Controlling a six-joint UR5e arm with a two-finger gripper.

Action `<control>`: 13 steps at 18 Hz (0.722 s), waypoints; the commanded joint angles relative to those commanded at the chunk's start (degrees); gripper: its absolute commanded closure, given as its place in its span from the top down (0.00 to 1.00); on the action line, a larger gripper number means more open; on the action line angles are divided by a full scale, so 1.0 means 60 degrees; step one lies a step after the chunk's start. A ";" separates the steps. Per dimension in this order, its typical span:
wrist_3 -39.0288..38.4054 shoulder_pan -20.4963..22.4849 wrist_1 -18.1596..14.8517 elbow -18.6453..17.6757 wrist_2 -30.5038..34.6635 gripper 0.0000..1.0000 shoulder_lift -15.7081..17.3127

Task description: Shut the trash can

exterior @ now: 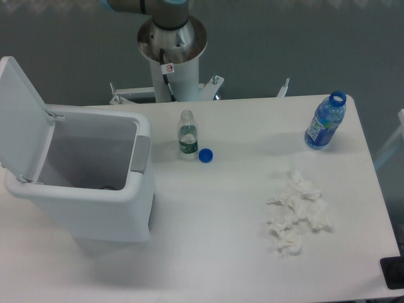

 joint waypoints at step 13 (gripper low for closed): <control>0.0557 0.0600 -0.0029 -0.0337 0.1011 1.00 0.0220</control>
